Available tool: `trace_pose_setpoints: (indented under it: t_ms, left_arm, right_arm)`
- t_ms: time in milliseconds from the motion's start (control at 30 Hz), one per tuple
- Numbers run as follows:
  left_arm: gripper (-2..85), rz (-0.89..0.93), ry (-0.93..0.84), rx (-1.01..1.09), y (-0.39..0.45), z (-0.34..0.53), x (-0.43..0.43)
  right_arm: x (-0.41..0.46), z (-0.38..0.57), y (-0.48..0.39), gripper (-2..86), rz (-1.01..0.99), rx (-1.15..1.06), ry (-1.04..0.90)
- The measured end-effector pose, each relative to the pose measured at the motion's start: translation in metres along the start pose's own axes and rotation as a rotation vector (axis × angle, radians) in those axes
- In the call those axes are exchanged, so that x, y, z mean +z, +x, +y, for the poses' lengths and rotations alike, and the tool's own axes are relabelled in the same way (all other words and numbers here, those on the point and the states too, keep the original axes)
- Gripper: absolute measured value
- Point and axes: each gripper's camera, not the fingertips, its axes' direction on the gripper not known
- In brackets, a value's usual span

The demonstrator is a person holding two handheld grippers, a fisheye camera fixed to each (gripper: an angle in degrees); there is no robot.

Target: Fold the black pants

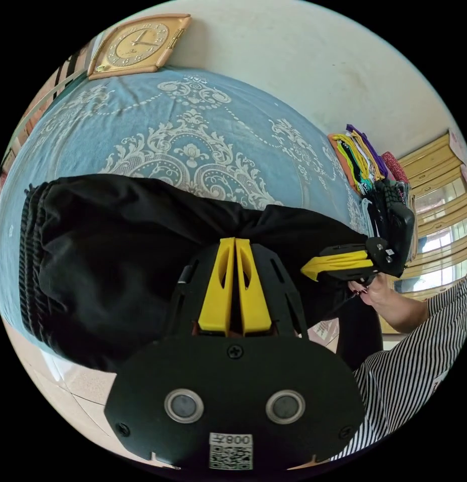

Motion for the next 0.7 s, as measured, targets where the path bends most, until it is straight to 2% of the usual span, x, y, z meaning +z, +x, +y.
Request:
trace_pose_setpoints:
  t_ms: [67, 233, 333, 500, 700]
  left_arm:
    - [0.3, 0.009, 0.01, -0.004, -0.015, 0.015, 0.003]
    - [0.2, 0.026, 0.022, 0.005, -0.055, 0.04, 0.016]
    - [0.2, 0.02, 0.028, 0.017, -0.072, 0.052, 0.023]
    - [0.4, 0.018, 0.013, 0.024, -0.096, 0.07, 0.03]
    - [2.0, 0.072, 0.082, 0.031, -0.114, 0.092, 0.021]
  right_arm:
    - [-0.015, -0.011, -0.008, 0.6, -0.036, -0.016, 0.023]
    - [-0.06, -0.059, -0.008, 2.5, 0.036, -0.016, 0.15]
    - [-0.063, -0.096, 0.0, 5.4, 0.059, -0.026, 0.137]
    - [-0.04, -0.13, -0.008, 5.9, 0.008, -0.068, -0.043]
    - [-0.051, -0.109, -0.043, 3.8, 0.03, -0.076, 0.018]
